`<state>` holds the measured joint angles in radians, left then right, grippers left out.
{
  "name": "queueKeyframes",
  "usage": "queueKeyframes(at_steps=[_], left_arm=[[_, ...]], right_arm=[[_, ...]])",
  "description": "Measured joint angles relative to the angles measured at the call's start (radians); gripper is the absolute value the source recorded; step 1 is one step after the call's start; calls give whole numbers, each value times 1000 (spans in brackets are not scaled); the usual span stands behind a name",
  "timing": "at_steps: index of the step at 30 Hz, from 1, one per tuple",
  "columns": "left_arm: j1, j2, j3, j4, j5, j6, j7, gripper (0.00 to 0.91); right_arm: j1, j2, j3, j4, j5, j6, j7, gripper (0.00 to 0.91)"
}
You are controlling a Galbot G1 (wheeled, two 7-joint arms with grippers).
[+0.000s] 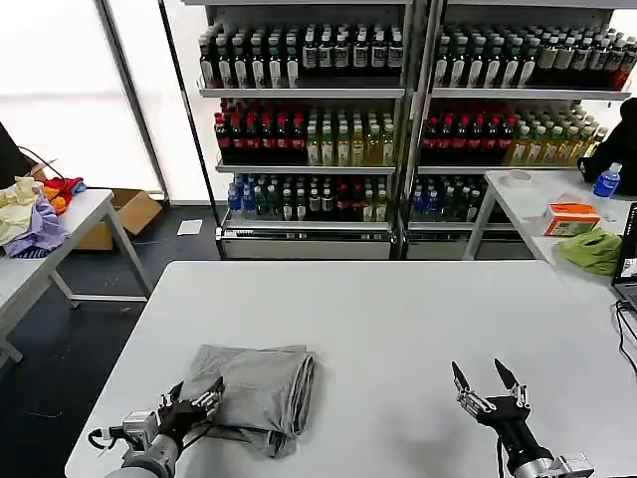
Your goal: Fold and organize the clothes.
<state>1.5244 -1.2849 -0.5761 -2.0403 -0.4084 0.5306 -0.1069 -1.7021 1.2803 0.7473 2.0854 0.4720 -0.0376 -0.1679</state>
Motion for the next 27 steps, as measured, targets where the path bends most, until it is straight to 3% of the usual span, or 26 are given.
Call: queueKeyframes(at_steps=[16,27], left_arm=[[16,-9,-2,5,-23,-52,20,10],[35,9,-64,-27,-196,-49,12,10]], right_arm=[[-7,7,4,7,0,8,3,907],[-15,3,8,9,7,19,3,907]])
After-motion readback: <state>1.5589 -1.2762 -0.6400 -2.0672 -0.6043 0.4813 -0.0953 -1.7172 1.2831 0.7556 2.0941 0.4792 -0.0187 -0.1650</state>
